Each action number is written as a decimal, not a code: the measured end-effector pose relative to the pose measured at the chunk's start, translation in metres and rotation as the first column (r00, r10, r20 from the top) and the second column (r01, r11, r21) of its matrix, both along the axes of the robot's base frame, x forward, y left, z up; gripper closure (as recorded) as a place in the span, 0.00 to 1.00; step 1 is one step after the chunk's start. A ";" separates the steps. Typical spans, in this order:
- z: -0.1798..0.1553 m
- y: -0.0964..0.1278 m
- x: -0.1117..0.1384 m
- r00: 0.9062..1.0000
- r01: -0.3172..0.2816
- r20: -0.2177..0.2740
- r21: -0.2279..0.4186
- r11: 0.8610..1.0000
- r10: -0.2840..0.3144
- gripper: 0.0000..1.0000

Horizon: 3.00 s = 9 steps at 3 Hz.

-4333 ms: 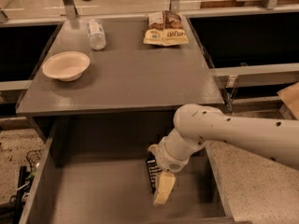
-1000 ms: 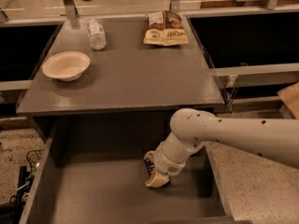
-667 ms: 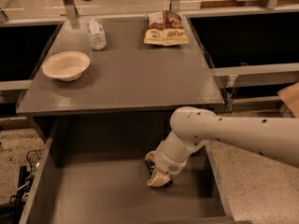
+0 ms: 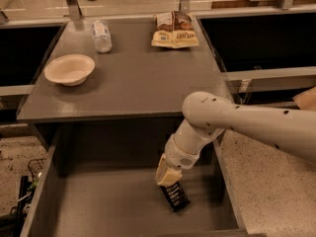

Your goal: Pick rxbar chocolate from top drawer and place on counter

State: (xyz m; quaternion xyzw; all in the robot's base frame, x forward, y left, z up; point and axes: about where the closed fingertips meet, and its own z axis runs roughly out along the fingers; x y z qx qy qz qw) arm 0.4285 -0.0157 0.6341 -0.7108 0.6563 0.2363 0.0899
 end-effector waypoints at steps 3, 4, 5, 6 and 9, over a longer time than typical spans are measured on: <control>0.074 -0.016 0.012 0.999 0.023 0.031 -0.011 1.000 -0.023 1.00; 0.114 -0.026 0.016 0.998 0.036 0.058 -0.028 0.999 -0.034 1.00; 0.147 -0.037 0.020 0.996 0.047 0.084 -0.047 0.998 -0.043 1.00; 0.184 -0.048 0.025 0.990 0.073 0.129 -0.062 0.995 -0.065 1.00; 0.252 -0.049 0.055 0.962 0.097 0.265 -0.128 0.987 -0.060 1.00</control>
Offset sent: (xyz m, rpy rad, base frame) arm 0.0091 -0.0050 0.0446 0.0055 -0.0153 0.0088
